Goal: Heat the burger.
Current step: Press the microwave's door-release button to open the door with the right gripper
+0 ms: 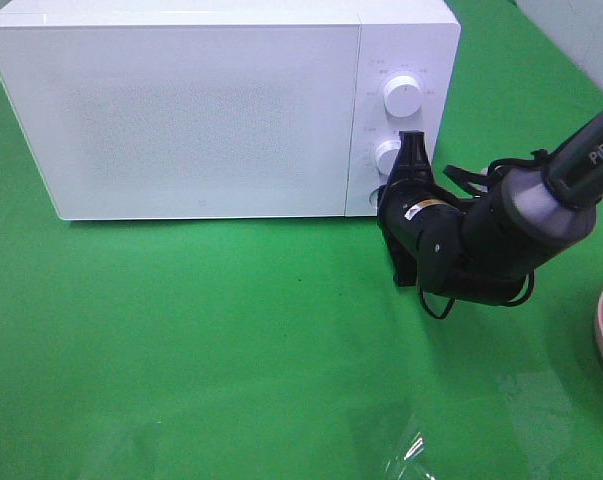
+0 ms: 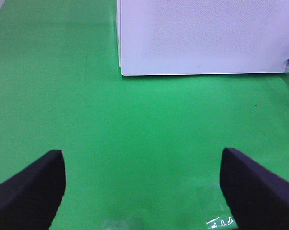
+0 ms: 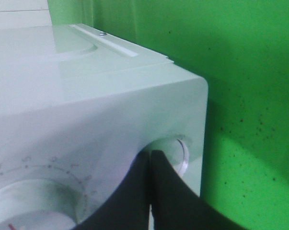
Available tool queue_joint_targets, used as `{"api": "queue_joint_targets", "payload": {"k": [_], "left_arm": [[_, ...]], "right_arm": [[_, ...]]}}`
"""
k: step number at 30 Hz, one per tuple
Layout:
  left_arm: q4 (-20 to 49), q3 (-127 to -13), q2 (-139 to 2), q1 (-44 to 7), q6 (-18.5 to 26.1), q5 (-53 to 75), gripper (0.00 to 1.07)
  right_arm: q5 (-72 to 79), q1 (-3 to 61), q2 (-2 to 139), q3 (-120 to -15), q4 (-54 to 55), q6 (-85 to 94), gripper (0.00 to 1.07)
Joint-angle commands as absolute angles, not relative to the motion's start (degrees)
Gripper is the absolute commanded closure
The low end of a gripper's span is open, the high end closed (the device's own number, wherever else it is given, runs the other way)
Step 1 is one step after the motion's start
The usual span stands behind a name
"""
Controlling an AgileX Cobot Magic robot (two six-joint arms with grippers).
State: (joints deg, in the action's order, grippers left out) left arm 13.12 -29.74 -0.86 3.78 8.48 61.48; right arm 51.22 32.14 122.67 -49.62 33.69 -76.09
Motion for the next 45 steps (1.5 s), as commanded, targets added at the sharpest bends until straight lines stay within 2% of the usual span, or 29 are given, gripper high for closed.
{"api": "queue_joint_targets", "payload": {"k": [1,18,34,45], "left_arm": [[13.1,-29.6,-0.6,3.9,8.6,61.5,0.26],[13.1,-29.6,-0.7,3.9,8.6,61.5,0.26],[13.1,-29.6,-0.7,3.9,8.6,61.5,0.26],[13.1,-29.6,-0.7,3.9,8.6,61.5,0.26]], "right_arm": [[58.4,31.5,122.4,-50.5,34.8,-75.6,1.07],[69.6,31.5,126.3,-54.2,35.8,-78.5,1.07],[66.1,30.8,128.9,-58.8,36.3,-77.1,1.07],[64.9,30.9,127.4,-57.6,36.3,-76.7,1.07]]}}
